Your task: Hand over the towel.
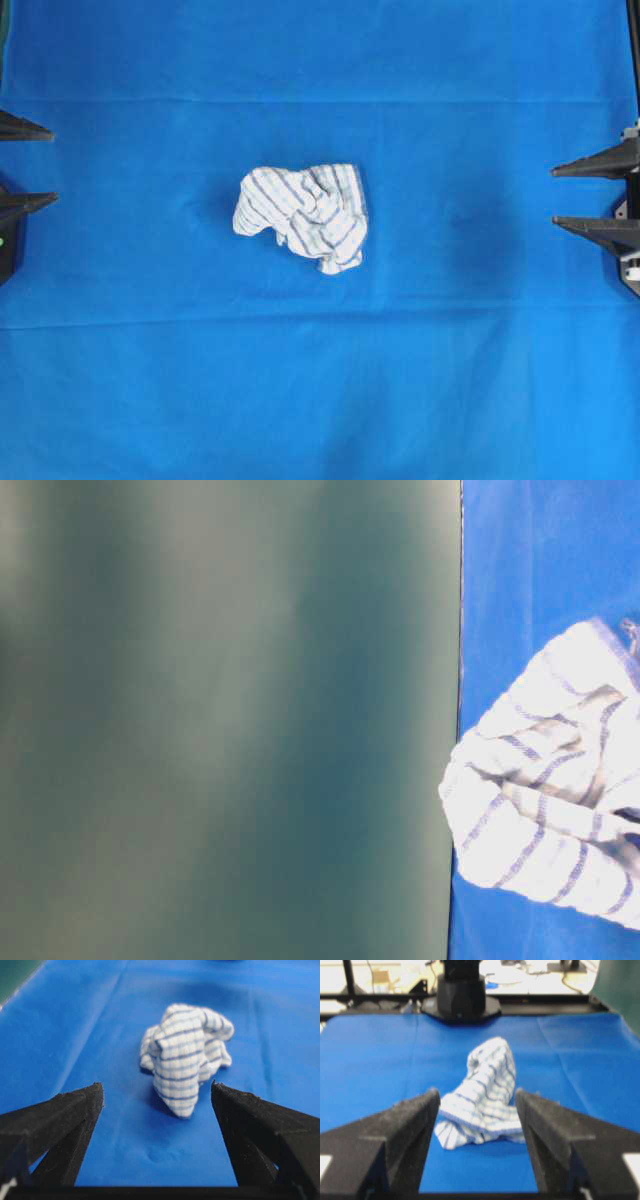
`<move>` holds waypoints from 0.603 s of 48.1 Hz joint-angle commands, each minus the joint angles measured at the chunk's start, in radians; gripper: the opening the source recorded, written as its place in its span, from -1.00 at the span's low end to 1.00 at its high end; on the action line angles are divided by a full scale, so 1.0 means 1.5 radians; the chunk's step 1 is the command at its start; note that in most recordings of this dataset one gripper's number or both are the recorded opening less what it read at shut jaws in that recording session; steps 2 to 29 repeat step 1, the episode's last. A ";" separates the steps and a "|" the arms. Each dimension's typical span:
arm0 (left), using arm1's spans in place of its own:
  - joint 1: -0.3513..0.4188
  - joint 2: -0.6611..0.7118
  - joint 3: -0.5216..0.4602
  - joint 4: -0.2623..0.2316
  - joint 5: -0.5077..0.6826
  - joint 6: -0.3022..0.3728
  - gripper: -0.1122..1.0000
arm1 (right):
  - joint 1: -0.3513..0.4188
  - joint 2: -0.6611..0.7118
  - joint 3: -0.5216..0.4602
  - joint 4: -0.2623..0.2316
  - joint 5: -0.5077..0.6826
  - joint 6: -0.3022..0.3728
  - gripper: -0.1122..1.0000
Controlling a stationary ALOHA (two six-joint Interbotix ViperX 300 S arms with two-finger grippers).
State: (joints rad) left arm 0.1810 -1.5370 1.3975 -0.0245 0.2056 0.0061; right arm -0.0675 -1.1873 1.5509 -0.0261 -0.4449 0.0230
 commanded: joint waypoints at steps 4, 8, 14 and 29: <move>0.002 0.002 -0.009 0.001 -0.005 -0.001 0.84 | 0.001 0.019 -0.004 0.006 -0.029 0.002 0.37; 0.002 0.002 -0.009 0.001 -0.005 -0.001 0.84 | 0.001 0.019 -0.004 0.006 -0.029 0.002 0.37; 0.002 0.002 -0.009 0.001 -0.005 -0.001 0.84 | 0.001 0.019 -0.004 0.006 -0.029 0.002 0.37; 0.002 0.002 -0.009 0.001 -0.005 -0.001 0.84 | 0.001 0.019 -0.004 0.006 -0.029 0.002 0.37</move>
